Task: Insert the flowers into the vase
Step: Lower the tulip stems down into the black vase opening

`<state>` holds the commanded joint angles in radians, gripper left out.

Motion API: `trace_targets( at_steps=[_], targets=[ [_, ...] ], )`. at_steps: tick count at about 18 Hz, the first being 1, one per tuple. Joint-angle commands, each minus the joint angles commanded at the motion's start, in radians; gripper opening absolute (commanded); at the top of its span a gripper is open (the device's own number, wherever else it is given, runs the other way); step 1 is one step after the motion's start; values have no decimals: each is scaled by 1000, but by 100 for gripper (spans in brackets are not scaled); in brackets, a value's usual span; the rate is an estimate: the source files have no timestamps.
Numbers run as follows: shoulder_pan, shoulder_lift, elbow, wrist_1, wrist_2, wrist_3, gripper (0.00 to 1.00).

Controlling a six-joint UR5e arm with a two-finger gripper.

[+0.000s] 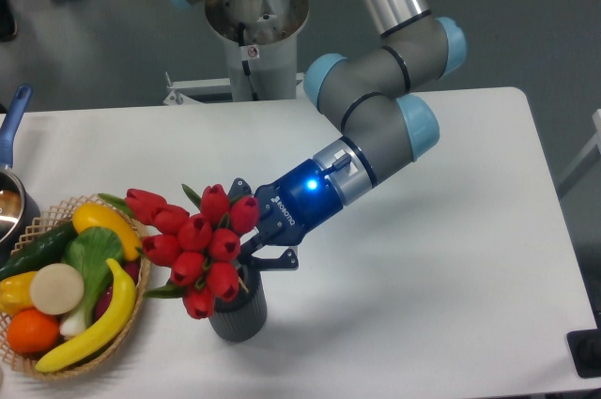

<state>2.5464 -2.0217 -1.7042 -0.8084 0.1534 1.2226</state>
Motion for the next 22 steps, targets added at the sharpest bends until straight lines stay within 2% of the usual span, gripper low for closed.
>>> trace_targets(
  at_steps=[13,22],
  targets=[
    [-2,-37,-35,15,3,2,14],
    [-2,-57,-68,15,5,54,19]
  ],
)
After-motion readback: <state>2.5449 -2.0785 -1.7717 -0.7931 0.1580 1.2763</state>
